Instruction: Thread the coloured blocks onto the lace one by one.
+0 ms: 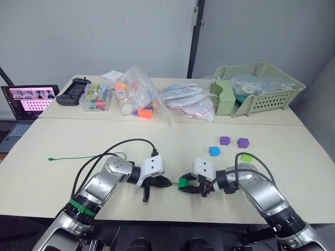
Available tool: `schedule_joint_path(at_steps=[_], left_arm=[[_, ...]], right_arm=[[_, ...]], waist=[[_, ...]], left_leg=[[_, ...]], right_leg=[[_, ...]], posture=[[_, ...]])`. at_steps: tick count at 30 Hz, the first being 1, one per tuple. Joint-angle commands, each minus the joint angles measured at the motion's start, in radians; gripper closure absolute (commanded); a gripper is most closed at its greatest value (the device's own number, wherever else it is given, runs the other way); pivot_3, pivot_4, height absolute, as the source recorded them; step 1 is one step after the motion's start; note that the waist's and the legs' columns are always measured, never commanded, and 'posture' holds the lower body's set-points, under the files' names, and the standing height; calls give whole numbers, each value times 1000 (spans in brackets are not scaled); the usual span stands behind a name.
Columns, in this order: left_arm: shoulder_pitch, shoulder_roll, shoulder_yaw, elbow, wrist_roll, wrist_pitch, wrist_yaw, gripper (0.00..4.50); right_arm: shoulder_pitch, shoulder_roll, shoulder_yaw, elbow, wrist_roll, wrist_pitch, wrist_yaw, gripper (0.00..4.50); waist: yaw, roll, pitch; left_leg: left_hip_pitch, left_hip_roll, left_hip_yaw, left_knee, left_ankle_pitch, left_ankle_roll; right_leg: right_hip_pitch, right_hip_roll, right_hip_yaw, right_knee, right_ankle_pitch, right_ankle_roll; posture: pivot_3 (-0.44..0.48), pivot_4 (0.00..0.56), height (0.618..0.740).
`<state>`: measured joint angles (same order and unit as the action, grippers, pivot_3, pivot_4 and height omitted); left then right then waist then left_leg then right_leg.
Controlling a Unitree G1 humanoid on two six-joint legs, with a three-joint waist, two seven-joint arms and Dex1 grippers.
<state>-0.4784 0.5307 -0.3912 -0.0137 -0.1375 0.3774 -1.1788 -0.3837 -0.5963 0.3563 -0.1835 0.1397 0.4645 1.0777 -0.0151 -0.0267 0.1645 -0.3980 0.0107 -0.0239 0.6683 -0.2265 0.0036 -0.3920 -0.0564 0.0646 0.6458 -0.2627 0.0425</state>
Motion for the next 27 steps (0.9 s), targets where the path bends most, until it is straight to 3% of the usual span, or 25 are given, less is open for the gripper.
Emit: schedule_joint_path(at_steps=[1,7,12,13,17,18,21,25,27], left_arm=[[-33,-39,-21,-22,8,1,17,4473],[-45,-87,-55,11,51,-11,49,4473],[-39,-66,-34,-19,38,23,23,4473],[-39,-60,-27,-28,31,29,17,3919],[-46,-22,-5,-73,2,68,-22,2696],[-49,-12,0,-84,-5,76,-28,2340],[-60,14,8,-111,-17,92,-40,1340],[-86,7,-22,-106,12,75,-23,55],[-98,-21,-44,-69,36,56,3,55]], right_arm=[[20,-3,30,-1,-7,22,1,3312],[21,-3,29,-6,-7,28,-2,3312],[17,2,31,-8,-6,39,-5,3312],[17,3,31,-9,-5,43,-6,3312],[13,17,9,-27,15,55,-21,3312],[11,21,1,-39,25,69,-23,2261],[6,23,-23,-78,41,98,-32,1238],[32,-43,-88,-181,76,147,-36,0],[60,-89,-122,-220,92,161,-30,0]], waist=[[0,0,0],[2,0,0],[3,0,0],[3,0,0],[0,0,0],[0,0,0],[0,0,0],[4,0,0],[9,0,0]], left_leg=[[0,0,0,0,0,0],[0,-1,0,0,0,0],[1,-1,0,0,0,0],[1,-1,0,0,0,0],[1,0,0,0,0,0],[0,0,0,0,0,0],[-3,0,0,0,0,0],[-9,0,-1,1,0,0],[-9,-2,-1,1,0,0]], right_leg=[[0,0,0,0,0,0],[0,0,0,0,0,0],[2,0,0,0,0,0],[2,0,0,0,0,0],[1,0,0,0,0,0],[1,0,0,0,0,0],[-4,0,1,1,0,0],[-11,0,2,3,0,0],[-11,-1,2,3,0,0]], posture=[[0,150,740],[0,150,740],[0,150,740],[0,150,740],[0,150,740],[0,150,740],[0,150,740],[0,150,740],[0,150,740]])
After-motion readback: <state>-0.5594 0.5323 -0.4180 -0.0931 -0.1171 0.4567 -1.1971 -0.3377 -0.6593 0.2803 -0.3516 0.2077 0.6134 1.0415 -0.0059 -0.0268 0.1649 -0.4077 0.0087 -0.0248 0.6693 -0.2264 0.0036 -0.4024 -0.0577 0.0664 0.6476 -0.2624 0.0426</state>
